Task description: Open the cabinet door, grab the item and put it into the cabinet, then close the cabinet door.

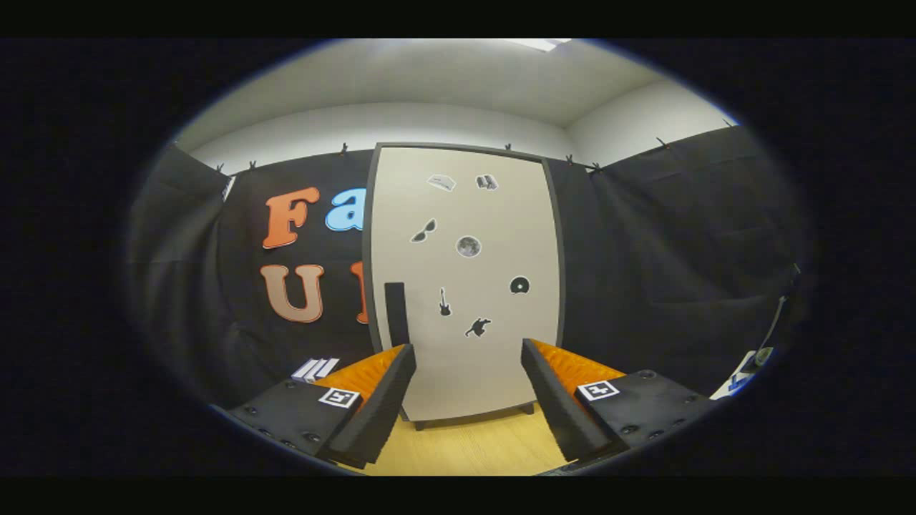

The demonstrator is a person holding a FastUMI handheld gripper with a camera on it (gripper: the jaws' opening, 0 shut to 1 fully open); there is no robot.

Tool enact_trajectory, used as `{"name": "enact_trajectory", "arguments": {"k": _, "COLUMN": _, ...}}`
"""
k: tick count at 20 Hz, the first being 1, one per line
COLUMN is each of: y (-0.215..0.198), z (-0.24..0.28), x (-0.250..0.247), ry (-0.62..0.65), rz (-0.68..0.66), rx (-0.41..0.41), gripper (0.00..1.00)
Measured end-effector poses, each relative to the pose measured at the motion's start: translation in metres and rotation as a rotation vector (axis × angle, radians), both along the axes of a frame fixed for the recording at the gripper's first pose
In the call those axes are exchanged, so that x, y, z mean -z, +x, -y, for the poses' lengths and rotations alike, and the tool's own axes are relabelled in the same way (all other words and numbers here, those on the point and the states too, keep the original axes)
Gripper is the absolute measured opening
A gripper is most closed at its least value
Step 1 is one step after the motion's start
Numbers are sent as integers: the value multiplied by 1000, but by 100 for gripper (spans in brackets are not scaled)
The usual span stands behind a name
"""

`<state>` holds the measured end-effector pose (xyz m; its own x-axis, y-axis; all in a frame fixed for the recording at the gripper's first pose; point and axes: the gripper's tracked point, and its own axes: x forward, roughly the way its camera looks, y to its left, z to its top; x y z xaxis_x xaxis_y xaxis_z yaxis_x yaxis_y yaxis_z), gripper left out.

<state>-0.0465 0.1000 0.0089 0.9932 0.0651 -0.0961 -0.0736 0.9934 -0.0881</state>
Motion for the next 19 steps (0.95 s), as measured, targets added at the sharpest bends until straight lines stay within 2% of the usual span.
{"name": "enact_trajectory", "arguments": {"k": 12, "y": -5, "z": -18, "x": 4, "ry": -5, "rz": -10, "rx": -25, "gripper": 95}}
{"name": "enact_trajectory", "arguments": {"k": 19, "y": -8, "z": -2, "x": -6, "ry": 21, "rz": 8, "rx": 18, "gripper": 95}}
